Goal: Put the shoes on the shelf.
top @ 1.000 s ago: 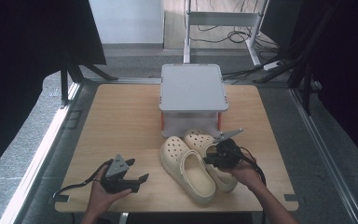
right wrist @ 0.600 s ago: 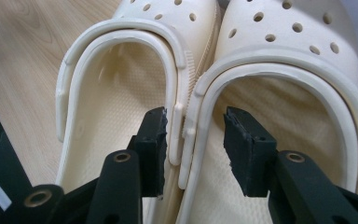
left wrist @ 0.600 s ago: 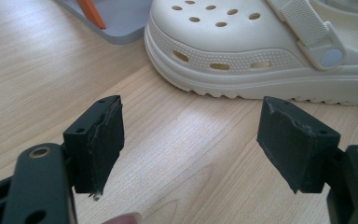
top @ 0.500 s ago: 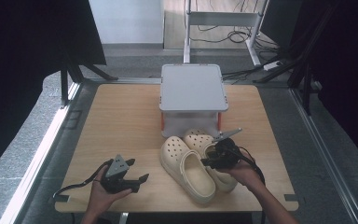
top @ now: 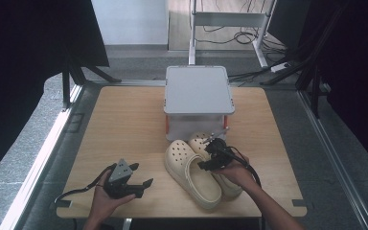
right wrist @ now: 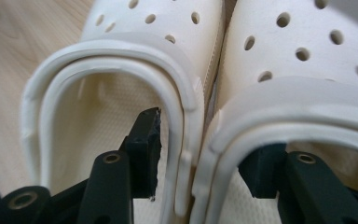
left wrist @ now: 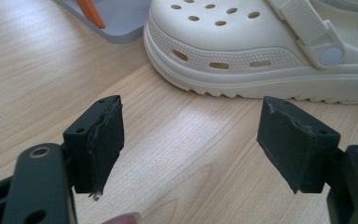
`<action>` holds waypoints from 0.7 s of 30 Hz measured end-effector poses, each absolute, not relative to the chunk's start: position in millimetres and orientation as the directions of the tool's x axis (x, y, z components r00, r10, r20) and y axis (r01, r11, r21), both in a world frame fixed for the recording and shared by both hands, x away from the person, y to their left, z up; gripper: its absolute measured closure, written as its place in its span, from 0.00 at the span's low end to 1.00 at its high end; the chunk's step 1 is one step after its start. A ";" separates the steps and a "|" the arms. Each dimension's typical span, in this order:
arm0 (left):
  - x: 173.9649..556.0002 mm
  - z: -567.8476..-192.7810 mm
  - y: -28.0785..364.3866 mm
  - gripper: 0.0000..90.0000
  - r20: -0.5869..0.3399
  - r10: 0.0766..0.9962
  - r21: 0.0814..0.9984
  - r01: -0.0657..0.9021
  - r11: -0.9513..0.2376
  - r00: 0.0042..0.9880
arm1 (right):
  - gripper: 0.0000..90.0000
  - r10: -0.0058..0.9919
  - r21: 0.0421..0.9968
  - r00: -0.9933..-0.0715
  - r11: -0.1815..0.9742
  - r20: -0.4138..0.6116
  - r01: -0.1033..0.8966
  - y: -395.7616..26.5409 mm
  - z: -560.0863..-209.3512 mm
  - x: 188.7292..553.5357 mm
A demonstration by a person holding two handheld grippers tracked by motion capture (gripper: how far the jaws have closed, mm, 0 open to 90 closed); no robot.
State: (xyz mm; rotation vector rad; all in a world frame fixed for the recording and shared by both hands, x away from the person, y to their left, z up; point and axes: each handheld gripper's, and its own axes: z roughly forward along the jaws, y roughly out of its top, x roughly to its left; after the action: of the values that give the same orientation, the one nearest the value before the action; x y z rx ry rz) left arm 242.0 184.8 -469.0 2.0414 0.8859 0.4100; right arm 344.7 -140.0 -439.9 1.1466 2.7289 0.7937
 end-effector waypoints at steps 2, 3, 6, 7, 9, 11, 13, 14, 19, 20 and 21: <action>242.0 -468.6 185.1 0.26 -0.034 0.719 0.811 0.439 -0.386 0.694 | 0.67 0.698 0.477 -0.707 0.588 0.108 0.653 -136.6 -444.3 347.0; 242.1 -468.6 185.2 0.26 -0.033 0.719 0.811 0.439 -0.387 0.694 | 0.68 0.703 0.474 -0.701 0.579 0.120 0.663 -136.5 -445.1 347.7; 242.5 -469.5 184.5 0.26 -0.034 0.718 0.810 0.440 -0.388 0.696 | 0.70 0.709 0.473 -0.695 0.573 0.124 0.669 -136.6 -444.8 347.4; 242.6 -469.7 184.3 0.26 -0.034 0.717 0.810 0.440 -0.388 0.696 | 0.71 0.713 0.474 -0.691 0.570 0.122 0.671 -136.8 -444.7 346.6; 242.5 -469.8 184.1 0.26 -0.035 0.718 0.810 0.440 -0.388 0.696 | 0.72 0.718 0.478 -0.686 0.564 0.119 0.673 -137.4 -444.5 345.3; 242.4 -469.4 184.4 0.26 -0.034 0.718 0.810 0.440 -0.388 0.695 | 0.73 0.720 0.483 -0.683 0.559 0.119 0.674 -138.1 -444.6 344.5; 242.5 -469.1 184.8 0.26 -0.034 0.719 0.811 0.440 -0.387 0.695 | 0.73 0.719 0.487 -0.684 0.557 0.122 0.673 -138.8 -444.5 344.2; 242.5 -469.1 184.9 0.26 -0.033 0.719 0.811 0.439 -0.387 0.695 | 0.74 0.715 0.489 -0.688 0.558 0.127 0.670 -139.9 -444.1 343.9; 243.1 -469.9 184.3 0.26 -0.034 0.718 0.808 0.441 -0.390 0.695 | 0.74 0.688 0.515 -0.716 0.574 0.119 0.637 -146.9 -434.4 338.5; 243.1 -469.9 184.2 0.26 -0.034 0.718 0.808 0.442 -0.390 0.696 | 0.74 0.682 0.518 -0.721 0.576 0.122 0.633 -148.3 -432.1 337.5; 243.1 -469.9 184.2 0.26 -0.034 0.717 0.807 0.442 -0.391 0.696 | 0.74 0.677 0.523 -0.725 0.575 0.127 0.628 -150.2 -428.7 335.7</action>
State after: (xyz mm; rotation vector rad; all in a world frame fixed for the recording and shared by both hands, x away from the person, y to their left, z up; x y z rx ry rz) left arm 243.1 184.2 -469.9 2.0472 0.8872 0.4072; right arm 335.7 -150.2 -428.7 1.1255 2.7098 0.8471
